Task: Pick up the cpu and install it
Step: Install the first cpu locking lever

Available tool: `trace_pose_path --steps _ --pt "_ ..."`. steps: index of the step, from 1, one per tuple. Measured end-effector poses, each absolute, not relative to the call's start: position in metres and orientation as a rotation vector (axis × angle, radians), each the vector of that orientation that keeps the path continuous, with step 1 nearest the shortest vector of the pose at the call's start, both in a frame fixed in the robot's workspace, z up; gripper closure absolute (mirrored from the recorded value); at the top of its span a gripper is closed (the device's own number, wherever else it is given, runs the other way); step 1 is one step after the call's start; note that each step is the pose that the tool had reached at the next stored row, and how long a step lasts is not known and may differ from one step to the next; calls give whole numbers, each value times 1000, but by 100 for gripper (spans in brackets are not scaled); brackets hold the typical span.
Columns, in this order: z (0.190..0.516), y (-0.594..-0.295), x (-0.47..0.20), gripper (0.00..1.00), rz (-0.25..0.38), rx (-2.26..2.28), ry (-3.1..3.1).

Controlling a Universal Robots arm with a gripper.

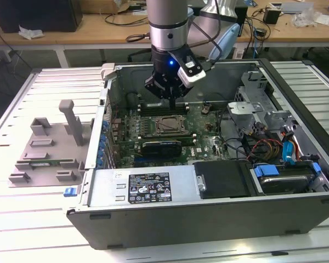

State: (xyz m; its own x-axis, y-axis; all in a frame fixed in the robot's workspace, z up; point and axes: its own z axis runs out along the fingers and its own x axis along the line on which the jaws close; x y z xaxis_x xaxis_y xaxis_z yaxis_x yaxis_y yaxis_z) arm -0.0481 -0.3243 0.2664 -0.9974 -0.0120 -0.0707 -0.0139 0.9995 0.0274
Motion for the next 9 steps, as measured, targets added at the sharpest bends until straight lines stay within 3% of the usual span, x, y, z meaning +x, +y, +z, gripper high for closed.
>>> trace_pose_path --steps 9 --pt "266 -330 -48 89 43 -19 3071"
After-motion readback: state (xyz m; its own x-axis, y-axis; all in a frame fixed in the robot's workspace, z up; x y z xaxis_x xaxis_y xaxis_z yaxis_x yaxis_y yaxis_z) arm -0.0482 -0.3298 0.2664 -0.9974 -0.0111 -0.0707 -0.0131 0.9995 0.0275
